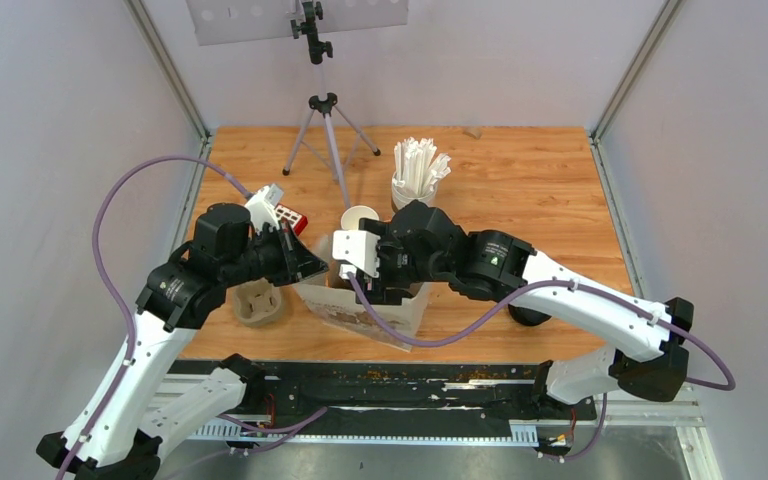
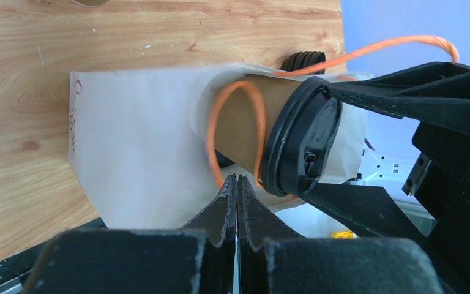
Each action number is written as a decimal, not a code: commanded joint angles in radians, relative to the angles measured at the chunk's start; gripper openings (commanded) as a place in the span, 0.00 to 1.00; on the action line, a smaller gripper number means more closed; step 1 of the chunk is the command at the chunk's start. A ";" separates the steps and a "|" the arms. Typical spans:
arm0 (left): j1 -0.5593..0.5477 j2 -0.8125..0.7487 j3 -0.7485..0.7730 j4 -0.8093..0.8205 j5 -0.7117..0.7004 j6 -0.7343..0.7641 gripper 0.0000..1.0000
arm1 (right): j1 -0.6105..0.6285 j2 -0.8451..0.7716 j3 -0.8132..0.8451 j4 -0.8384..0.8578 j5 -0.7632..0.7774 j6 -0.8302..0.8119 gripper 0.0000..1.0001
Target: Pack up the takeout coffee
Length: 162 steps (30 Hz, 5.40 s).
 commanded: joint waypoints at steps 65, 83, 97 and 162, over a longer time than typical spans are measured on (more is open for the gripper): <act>0.003 0.252 0.225 -0.138 0.012 0.240 0.00 | -0.035 -0.185 -0.099 -0.155 -0.014 -0.203 0.71; 0.004 0.117 0.014 0.091 0.046 -0.001 0.00 | -0.089 -0.182 -0.082 -0.145 -0.035 -0.233 0.71; 0.004 0.067 -0.040 0.070 0.059 0.006 0.04 | -0.089 -0.124 -0.085 -0.005 -0.075 -0.043 0.70; 0.004 0.040 0.036 0.081 0.140 0.270 0.01 | 0.151 -0.206 -0.331 0.236 0.396 -0.099 0.69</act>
